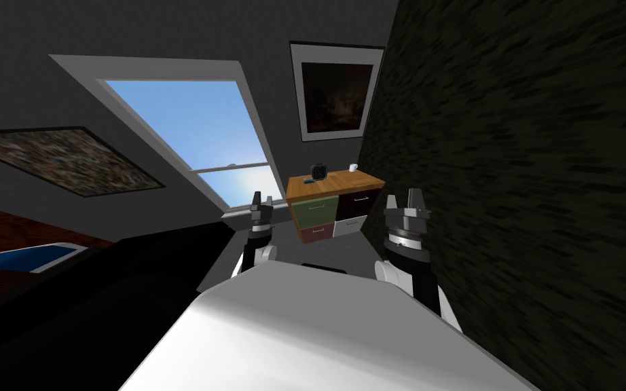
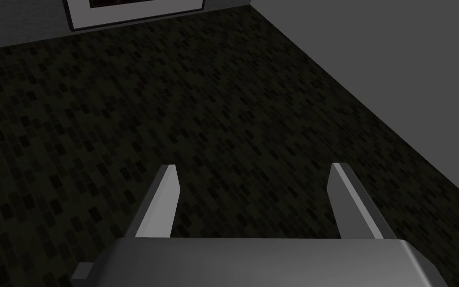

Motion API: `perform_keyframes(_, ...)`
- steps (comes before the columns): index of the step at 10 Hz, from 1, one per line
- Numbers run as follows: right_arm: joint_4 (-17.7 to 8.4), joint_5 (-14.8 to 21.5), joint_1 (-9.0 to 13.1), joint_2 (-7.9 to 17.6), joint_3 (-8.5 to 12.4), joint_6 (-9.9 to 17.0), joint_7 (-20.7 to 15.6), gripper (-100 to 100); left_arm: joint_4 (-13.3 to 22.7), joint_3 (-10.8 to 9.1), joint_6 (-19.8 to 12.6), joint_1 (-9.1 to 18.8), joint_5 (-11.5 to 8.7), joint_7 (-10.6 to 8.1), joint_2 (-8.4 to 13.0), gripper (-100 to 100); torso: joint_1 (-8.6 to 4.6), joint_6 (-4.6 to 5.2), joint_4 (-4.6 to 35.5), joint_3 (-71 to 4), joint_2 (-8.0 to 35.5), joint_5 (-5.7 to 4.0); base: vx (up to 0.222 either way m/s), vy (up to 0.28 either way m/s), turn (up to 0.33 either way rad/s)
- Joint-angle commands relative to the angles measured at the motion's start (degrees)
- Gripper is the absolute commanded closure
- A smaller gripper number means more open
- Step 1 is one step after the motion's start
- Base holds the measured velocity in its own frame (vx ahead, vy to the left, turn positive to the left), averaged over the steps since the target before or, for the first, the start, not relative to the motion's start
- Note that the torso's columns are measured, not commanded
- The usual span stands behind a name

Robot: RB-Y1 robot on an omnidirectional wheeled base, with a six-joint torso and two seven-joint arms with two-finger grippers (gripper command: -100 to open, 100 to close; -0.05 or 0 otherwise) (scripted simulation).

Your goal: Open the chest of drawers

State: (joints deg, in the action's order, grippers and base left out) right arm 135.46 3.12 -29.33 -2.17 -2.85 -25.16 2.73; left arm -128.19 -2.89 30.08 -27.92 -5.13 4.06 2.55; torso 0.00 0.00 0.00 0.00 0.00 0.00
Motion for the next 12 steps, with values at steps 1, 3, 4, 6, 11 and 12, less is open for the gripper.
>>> perform_keyframes(1,0.0,0.0,0.0,0.0,0.0,0.0,0.0,0,0.0,0.0,0.0,0.0,0.0,0.0,0.0,0,0.0,0.0,2.3,-4.7,2.3,0.0,0.0,0.0,0.0)
perform_keyframes(3,0.0,0.0,0.0,0.0,0.0,0.0,0.0,0,0.0,0.0,0.0,0.0,0.0,0.0,0.0,0,0.0,0.0,10.1,-20.1,10.0,0.0,0.0,0.0,0.0)
perform_keyframes(4,0.0,0.0,0.0,0.0,0.0,0.0,0.0,0,0.0,0.0,0.0,0.0,0.0,0.0,0.0,0,0.0,0.0,14.2,-28.5,14.2,0.0,0.0,0.0,0.0)
perform_keyframes(6,0.0,0.0,0.0,0.0,0.0,0.0,0.0,0,0.0,0.0,0.0,0.0,0.0,0.0,0.0,0,0.0,0.0,22.7,-45.4,22.7,0.0,0.0,0.0,0.0)
perform_keyframes(11,-0.9,2.7,0.8,4.4,-0.8,1.5,-1.4,-100,0.0,0.0,0.0,0.0,0.0,0.0,0.0,0,0.02,0.0,41.5,-83.2,41.5,0.0,0.012,0.006,0.005)
perform_keyframes(12,-1.6,4.5,1.3,6.2,-1.4,2.4,-2.2,-100,0.0,0.0,0.0,0.0,0.0,0.0,0.0,0,0.04,0.0,42.0,-84.3,42.0,0.01,0.057,0.035,0.014)
